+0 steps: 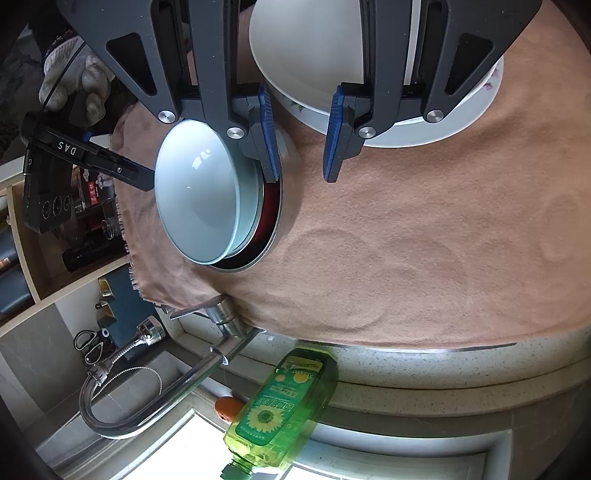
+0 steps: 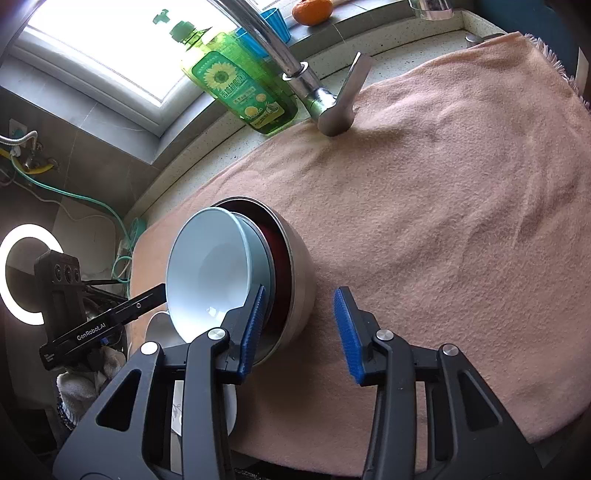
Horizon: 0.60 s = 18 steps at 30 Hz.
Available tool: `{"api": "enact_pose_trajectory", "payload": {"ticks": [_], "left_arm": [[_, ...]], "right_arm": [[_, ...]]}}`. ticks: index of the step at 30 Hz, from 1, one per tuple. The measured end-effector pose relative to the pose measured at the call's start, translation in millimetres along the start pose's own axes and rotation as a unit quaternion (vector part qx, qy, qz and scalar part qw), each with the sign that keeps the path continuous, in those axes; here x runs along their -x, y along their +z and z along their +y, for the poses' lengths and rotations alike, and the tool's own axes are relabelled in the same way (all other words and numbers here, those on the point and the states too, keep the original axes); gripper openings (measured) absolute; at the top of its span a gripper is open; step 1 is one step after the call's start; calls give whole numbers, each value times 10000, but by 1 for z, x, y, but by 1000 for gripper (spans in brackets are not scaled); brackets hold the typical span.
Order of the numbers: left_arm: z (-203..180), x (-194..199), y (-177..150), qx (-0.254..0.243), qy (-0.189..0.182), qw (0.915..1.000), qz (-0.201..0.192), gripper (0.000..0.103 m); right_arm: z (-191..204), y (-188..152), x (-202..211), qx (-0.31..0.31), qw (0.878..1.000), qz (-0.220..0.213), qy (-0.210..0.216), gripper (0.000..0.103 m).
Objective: Organize plates and bowls
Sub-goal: 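Move the right tool to the rim of the nested bowl stack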
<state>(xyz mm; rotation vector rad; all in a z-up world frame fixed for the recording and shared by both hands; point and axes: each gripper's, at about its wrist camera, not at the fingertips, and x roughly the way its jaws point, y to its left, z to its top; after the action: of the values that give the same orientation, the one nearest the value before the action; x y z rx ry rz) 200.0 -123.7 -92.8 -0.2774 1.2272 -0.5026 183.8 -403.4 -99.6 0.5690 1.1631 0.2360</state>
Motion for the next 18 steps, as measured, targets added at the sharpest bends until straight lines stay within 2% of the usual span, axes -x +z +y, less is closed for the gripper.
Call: {"api": "enact_pose_trajectory", "payload": {"ticks": [3,8,11,18], "left_arm": [[-2,-3,1,-14,-13,10000,32,19],[-2,-9,3,0,-44,9999,111,18],[-4,-12,4,-39,-43,9999,149,15],[-6,-18,7,-36,-68,9998,192,10]], "right_arm": [[-2,2,-2,-40,10000,37,37,31],[-2,4,-6,-11,9999,96,35,29],[-2,4,-10,15,9999,150,-6,28],[-1,6,-17,30,9997,237,21,15]]}}
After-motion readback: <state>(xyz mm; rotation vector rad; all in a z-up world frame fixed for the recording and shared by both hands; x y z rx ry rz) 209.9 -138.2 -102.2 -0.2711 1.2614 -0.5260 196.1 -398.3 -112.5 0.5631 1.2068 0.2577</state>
